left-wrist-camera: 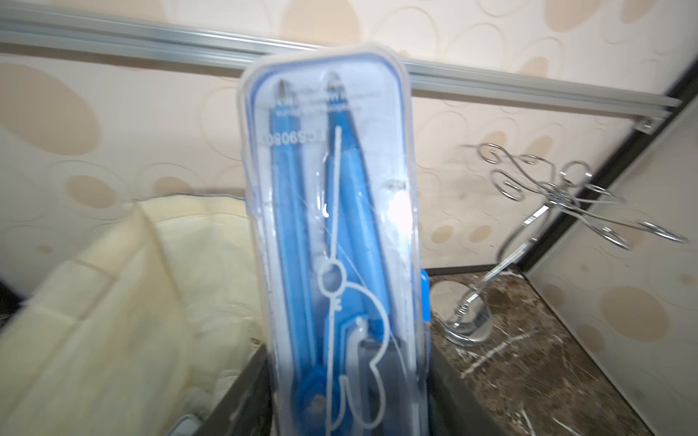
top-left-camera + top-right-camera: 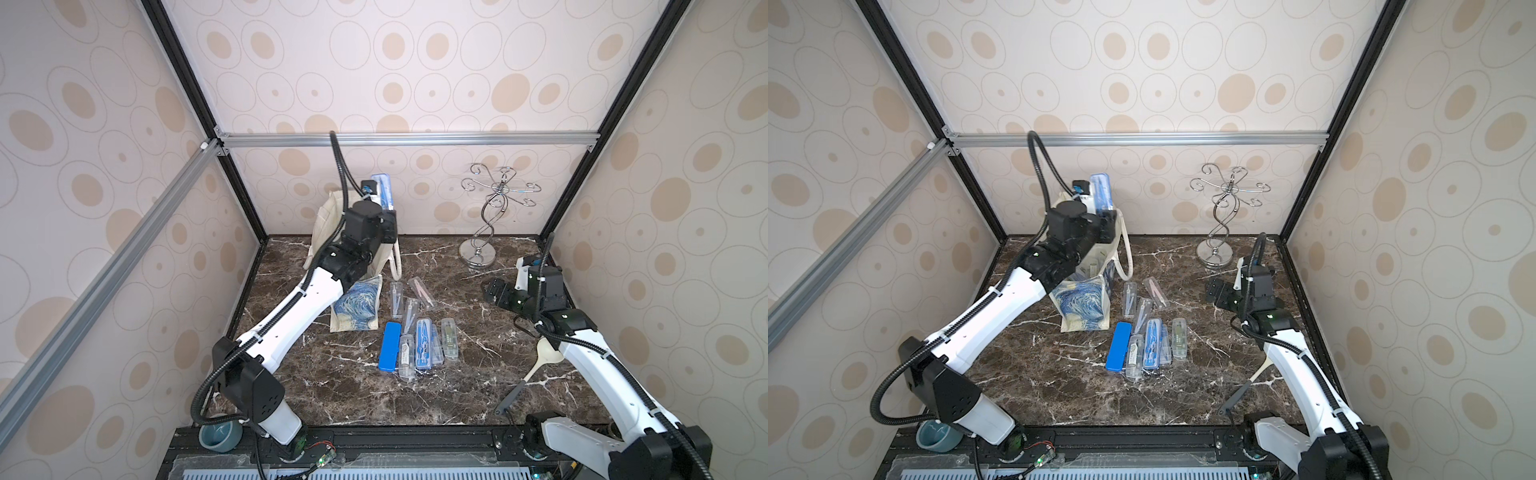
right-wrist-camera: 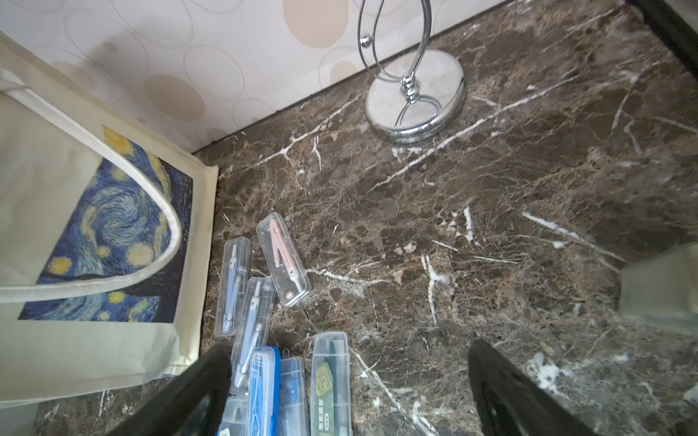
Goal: Put the compass set into the canvas bag
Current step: Place the compass set in the canvas bag.
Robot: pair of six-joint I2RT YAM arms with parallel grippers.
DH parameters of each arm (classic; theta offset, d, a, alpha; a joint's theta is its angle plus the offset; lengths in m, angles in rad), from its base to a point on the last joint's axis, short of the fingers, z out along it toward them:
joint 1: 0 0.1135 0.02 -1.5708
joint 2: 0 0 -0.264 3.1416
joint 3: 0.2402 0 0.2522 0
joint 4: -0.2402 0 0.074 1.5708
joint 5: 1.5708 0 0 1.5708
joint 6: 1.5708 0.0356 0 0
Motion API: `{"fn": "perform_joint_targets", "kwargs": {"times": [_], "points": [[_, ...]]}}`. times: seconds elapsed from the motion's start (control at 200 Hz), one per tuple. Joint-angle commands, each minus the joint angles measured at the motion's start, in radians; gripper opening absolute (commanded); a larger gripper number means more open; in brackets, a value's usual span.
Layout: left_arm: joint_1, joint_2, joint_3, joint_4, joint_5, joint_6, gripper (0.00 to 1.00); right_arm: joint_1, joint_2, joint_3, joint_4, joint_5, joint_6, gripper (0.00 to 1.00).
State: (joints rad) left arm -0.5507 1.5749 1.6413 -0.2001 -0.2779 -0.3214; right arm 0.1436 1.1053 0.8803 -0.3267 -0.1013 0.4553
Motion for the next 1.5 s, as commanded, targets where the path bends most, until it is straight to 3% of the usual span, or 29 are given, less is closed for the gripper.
{"fn": "perform_joint_targets", "kwargs": {"times": [0.0,0.315,0.8,1.135,1.496], "points": [[0.04,-0.021,-0.029,-0.065,-0.042,0.036,0.56,-0.002,0.029,-0.012,0.012,-0.043,-0.004,1.0],[0.14,0.065,-0.171,-0.097,0.004,-0.011,0.56,-0.001,0.143,0.015,-0.061,-0.128,-0.046,1.0],[0.157,0.155,-0.249,-0.099,0.091,-0.039,0.59,0.038,0.218,-0.031,-0.109,-0.121,-0.068,1.0],[0.156,0.094,-0.331,-0.044,0.096,-0.048,0.76,0.075,0.249,-0.035,-0.115,-0.086,-0.07,1.0],[0.156,-0.018,-0.334,0.024,0.157,-0.02,0.84,0.101,0.274,-0.044,-0.129,-0.071,-0.079,1.0]]}}
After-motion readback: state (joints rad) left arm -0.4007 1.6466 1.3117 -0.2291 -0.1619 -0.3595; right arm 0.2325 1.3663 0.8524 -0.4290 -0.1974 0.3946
